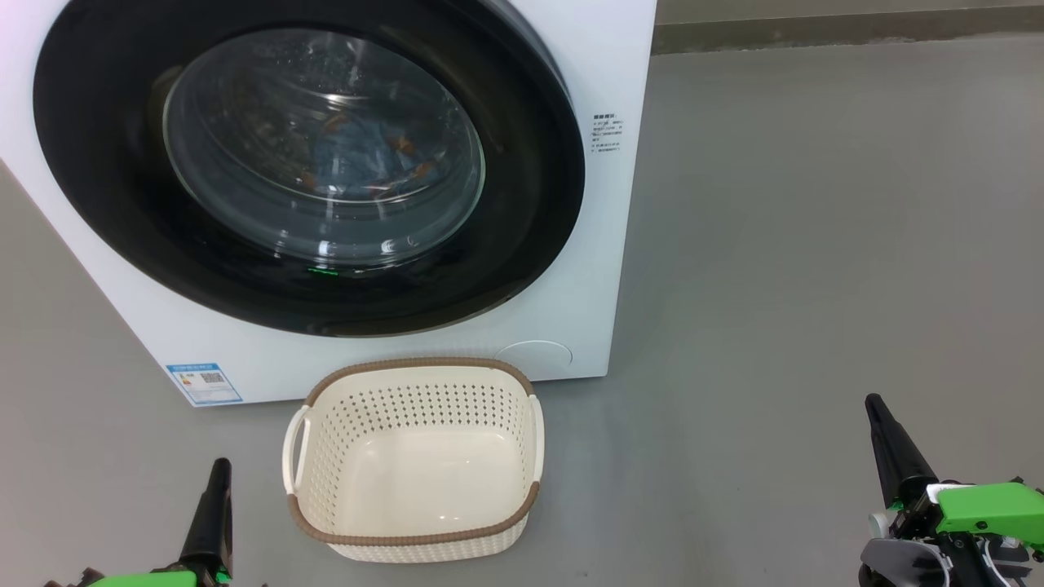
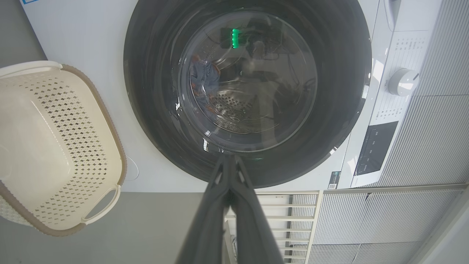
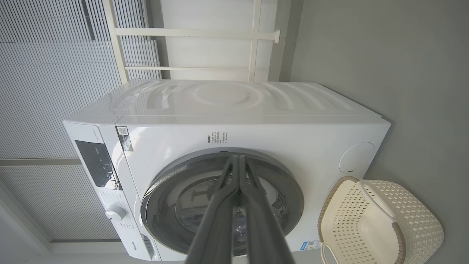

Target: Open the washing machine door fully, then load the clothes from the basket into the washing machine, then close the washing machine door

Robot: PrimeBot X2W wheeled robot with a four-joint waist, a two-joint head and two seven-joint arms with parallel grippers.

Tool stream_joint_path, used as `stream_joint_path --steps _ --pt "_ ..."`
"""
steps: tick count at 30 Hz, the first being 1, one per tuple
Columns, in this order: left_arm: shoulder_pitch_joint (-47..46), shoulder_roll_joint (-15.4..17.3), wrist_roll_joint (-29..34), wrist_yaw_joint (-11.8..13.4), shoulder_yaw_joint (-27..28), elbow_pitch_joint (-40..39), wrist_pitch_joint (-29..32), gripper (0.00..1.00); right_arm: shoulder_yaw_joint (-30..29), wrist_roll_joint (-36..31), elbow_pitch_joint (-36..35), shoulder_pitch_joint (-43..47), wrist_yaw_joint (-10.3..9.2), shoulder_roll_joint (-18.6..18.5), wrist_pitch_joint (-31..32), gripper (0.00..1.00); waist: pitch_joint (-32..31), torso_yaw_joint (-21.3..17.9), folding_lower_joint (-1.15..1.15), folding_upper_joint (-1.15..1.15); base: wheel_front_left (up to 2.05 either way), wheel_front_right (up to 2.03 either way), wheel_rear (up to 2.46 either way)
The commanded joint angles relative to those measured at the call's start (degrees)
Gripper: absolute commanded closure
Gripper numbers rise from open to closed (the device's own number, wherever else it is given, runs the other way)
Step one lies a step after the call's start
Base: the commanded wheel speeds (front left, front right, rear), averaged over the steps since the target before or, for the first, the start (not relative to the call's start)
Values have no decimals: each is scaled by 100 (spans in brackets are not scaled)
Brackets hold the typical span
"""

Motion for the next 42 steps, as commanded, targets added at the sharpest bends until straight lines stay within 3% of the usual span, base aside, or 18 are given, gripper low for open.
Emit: stream_joint_path --steps 1,42 --pt "-245 52 -42 1 184 -178 40 100 105 2 -168 -250 10 -44 26 100 0 0 0 0 0 0 0" --pt "-244 52 -45 1 181 -178 38 100 101 -1 -168 -250 10 -41 29 100 0 0 0 0 0 0 0"
